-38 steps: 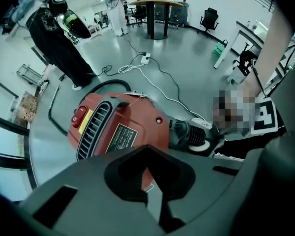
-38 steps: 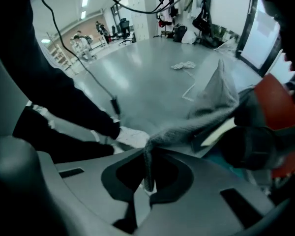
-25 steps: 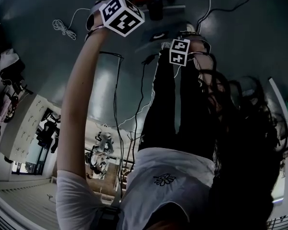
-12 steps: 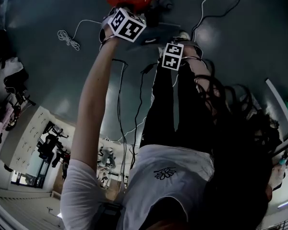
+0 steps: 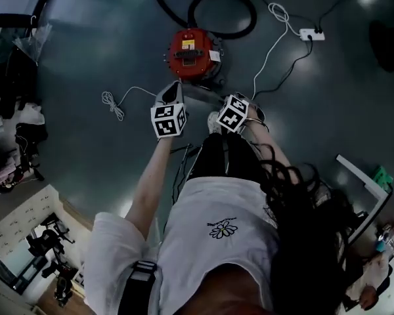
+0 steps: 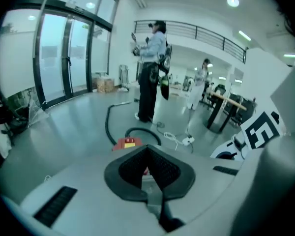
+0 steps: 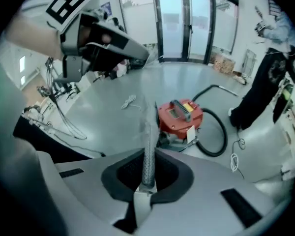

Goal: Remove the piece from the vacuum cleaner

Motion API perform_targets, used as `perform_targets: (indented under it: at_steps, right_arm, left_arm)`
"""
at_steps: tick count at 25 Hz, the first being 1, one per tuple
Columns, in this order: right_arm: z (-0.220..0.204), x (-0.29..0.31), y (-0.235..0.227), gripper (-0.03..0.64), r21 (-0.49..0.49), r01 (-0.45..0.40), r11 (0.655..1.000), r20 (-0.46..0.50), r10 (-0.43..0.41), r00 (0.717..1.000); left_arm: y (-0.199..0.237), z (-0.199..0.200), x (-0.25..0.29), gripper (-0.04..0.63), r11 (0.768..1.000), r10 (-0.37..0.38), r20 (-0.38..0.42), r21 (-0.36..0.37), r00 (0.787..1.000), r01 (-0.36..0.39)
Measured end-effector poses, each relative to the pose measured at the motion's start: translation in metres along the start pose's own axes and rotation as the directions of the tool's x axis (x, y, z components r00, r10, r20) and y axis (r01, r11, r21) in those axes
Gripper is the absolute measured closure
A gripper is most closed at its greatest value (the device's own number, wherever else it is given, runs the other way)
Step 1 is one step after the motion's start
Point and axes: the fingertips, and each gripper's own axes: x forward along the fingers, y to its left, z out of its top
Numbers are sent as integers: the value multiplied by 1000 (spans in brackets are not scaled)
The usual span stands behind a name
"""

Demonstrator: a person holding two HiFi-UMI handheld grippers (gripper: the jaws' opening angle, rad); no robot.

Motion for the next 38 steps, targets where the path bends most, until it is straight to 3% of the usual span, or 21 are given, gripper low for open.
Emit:
perform_targets:
  at_steps: [2,4,7,9,11,13,17,21,23,25,30,38]
  right_arm:
    - [26,-52,-4,592,99,66,993,105,-76,992]
    - [55,-107,-10,592,157,126,980,208,-158,965]
    - [97,-183,-39,592,172,256,951,325,-300,897]
    - [117,-228,-61,592,224,304,926,415,-373,830]
    - [135,-273,-72,592,301,317,899,506,-432,746]
    - [155,-317,-70,592,367,305,879,583,-473,661]
    - [185,-387,-55,592,447,235,863,706,-501,500]
    - [197,-442,-55,592,452,227,862,787,-506,352]
    - [203,-463,-56,592,450,244,859,809,-508,297]
    - [208,-474,-54,592,441,275,854,816,-509,274]
    - [217,-469,-54,592,439,284,853,808,-513,291]
    - [221,-461,-56,592,451,249,857,811,-510,286]
  left_arm:
    - [-16,42,-44,595,1000,-4,120,-30,993,8]
    - [-30,88,-83,595,1000,-6,238,-29,971,13]
    - [-42,161,-126,595,1000,10,426,-24,905,0]
    - [-47,200,-149,595,999,36,542,-43,840,-15]
    - [-46,224,-175,595,996,71,623,-90,779,-19]
    - [-38,234,-204,595,989,97,668,-148,738,4]
    - [-25,237,-241,595,984,102,709,-176,698,35]
    - [-37,251,-249,595,994,69,750,-108,658,19]
    - [-47,264,-256,595,998,42,772,-65,634,14]
    - [-53,277,-263,595,999,18,787,-32,617,12]
    - [-53,294,-269,595,1000,-3,798,-13,602,21]
    - [-49,302,-263,595,1000,-15,790,2,612,22]
